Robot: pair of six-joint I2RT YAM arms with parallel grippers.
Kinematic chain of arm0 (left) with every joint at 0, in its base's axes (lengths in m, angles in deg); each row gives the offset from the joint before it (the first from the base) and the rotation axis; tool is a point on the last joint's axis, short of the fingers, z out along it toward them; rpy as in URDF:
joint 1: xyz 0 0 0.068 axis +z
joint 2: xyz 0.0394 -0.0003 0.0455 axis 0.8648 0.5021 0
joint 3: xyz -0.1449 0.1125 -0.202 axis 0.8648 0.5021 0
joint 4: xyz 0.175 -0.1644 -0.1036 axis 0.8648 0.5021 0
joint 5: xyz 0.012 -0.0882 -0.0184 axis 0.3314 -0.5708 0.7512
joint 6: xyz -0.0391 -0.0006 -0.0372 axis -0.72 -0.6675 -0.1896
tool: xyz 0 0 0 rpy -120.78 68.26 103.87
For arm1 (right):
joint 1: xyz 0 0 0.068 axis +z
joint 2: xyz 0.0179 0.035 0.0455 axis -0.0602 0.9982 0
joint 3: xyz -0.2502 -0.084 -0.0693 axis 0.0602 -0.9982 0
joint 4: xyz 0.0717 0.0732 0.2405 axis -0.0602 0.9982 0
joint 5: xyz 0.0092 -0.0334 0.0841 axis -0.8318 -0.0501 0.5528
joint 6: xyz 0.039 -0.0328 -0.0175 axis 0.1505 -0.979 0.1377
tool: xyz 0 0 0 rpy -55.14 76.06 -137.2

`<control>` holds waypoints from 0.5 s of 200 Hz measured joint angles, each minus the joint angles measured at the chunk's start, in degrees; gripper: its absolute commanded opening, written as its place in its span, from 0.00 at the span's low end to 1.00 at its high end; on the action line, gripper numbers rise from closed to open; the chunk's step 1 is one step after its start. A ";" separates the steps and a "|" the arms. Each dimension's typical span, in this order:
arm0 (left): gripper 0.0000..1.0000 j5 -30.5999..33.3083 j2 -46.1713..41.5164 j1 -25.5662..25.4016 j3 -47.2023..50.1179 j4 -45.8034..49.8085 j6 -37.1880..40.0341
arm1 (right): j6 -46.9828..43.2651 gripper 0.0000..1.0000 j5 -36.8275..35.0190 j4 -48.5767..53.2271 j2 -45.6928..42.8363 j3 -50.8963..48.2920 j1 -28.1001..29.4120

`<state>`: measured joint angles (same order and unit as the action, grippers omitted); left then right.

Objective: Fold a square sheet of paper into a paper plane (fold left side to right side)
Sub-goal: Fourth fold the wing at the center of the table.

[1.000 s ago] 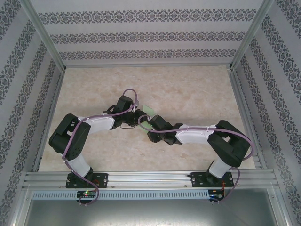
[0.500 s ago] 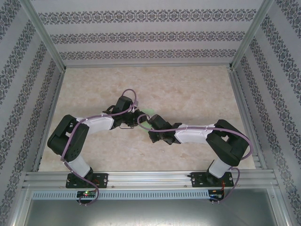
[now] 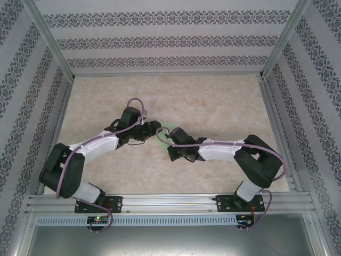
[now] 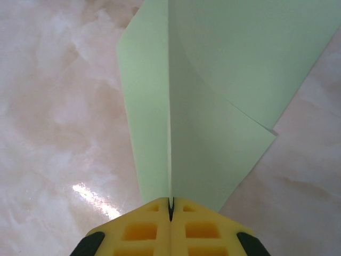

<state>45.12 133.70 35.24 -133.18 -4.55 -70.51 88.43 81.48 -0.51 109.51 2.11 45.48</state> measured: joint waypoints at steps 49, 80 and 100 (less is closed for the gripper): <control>0.53 -1.05 -0.09 2.14 3.45 -0.98 -0.74 | 1.62 0.01 6.75 -3.39 0.00 -1.92 -3.17; 0.51 -3.65 4.35 2.08 3.41 -4.83 -1.11 | 3.13 0.01 12.28 -5.70 0.00 -3.15 -5.75; 0.50 -4.98 8.20 1.42 2.54 -6.14 -1.31 | 4.00 0.00 15.06 -7.50 0.00 -3.89 -6.71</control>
<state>40.14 141.90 36.66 -130.64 -10.69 -71.83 92.43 96.54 -8.00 109.51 -1.78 38.77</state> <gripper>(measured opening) 0.505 0.053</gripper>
